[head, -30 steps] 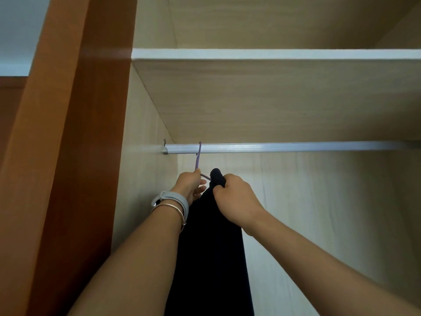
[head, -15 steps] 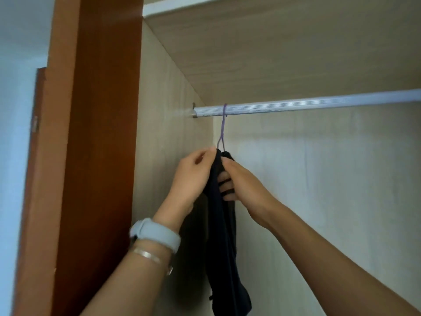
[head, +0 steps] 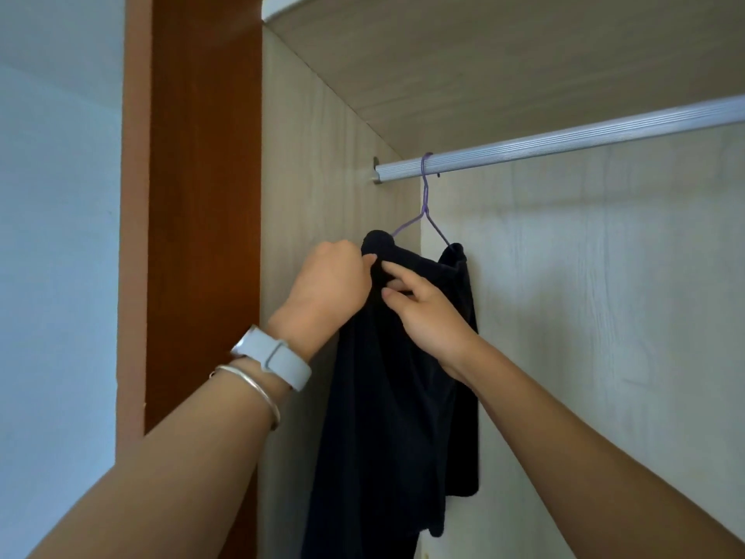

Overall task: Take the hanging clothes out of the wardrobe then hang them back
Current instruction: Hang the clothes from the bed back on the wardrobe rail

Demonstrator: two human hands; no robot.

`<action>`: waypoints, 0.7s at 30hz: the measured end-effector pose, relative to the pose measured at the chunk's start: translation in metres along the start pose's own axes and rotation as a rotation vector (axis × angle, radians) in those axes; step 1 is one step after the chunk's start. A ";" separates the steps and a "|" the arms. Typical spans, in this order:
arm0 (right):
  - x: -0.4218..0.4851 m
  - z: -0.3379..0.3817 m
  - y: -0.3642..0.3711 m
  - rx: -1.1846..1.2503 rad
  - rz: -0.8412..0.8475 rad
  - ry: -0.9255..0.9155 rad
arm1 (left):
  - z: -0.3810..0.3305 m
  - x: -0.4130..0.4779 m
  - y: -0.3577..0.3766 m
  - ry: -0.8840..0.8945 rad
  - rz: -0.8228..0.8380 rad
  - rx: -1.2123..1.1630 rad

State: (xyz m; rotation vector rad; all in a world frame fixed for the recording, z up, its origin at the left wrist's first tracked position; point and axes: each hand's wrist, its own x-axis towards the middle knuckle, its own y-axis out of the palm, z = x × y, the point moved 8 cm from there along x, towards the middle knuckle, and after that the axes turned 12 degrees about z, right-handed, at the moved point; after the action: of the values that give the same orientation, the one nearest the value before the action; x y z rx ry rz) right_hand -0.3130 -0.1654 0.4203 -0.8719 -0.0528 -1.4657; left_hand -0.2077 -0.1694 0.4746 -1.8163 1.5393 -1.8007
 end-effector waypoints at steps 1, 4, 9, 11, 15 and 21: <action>-0.001 0.000 0.002 0.005 0.007 -0.009 | 0.002 -0.002 -0.001 0.003 -0.007 -0.015; -0.006 -0.005 0.006 0.018 -0.009 -0.032 | 0.007 -0.012 -0.001 0.050 -0.033 -0.127; -0.043 -0.044 0.030 0.072 -0.064 0.001 | 0.037 -0.080 0.049 0.069 -0.017 -0.331; -0.071 -0.076 0.055 0.068 -0.016 0.048 | 0.059 -0.128 0.086 0.017 0.054 -0.394; -0.158 -0.170 0.117 0.027 0.120 0.265 | 0.115 -0.243 0.179 -0.232 0.366 -0.402; -0.334 -0.312 0.243 -0.065 0.696 0.725 | 0.202 -0.464 0.250 -0.709 0.685 -0.392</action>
State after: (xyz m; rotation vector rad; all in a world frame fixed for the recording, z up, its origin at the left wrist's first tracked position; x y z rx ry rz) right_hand -0.3014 -0.0877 -0.0914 -0.3030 0.7689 -1.0382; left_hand -0.0602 -0.0570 -0.0586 -1.5042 1.9081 -0.5032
